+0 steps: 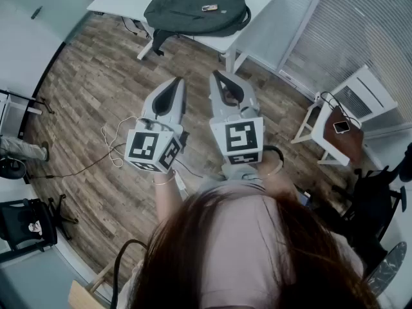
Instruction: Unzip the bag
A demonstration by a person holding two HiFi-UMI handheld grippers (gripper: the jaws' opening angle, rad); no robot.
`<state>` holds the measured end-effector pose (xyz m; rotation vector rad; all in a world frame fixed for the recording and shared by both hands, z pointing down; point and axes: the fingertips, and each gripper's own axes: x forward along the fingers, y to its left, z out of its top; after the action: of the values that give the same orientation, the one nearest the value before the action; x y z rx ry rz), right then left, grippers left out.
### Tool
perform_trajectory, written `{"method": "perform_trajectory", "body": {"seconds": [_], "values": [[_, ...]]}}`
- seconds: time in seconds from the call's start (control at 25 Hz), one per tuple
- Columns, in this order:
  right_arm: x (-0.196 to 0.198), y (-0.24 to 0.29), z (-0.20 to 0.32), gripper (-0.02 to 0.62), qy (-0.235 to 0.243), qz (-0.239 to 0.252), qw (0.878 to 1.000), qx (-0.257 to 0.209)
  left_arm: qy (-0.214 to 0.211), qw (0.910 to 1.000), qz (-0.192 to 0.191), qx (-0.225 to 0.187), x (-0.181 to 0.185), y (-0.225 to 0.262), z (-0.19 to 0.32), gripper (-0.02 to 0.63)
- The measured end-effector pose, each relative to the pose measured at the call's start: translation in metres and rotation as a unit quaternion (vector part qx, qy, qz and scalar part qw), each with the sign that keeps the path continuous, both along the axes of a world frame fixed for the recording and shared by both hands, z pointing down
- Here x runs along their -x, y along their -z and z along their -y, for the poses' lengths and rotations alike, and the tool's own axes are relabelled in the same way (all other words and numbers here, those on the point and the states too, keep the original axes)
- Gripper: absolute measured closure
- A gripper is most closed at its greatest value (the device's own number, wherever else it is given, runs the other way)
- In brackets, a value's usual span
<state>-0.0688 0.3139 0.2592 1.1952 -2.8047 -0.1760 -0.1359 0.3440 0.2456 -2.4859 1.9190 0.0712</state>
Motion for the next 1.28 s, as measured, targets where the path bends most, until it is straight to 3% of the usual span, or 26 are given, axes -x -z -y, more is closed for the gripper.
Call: {"method": "perform_trajectory", "body": {"seconds": [0.6, 1.28], "values": [[-0.004, -0.02, 0.057, 0.592, 0.041, 0.014, 0.999, 0.02, 0.029, 0.9994, 0.006, 0.017, -0.014, -0.019, 0.06, 0.597], [0.028, -0.044, 0.107, 0.591, 0.047, -0.003, 0.998, 0.035, 0.031, 0.9992, 0.004, 0.024, 0.01, -0.033, 0.111, 0.597]]}}
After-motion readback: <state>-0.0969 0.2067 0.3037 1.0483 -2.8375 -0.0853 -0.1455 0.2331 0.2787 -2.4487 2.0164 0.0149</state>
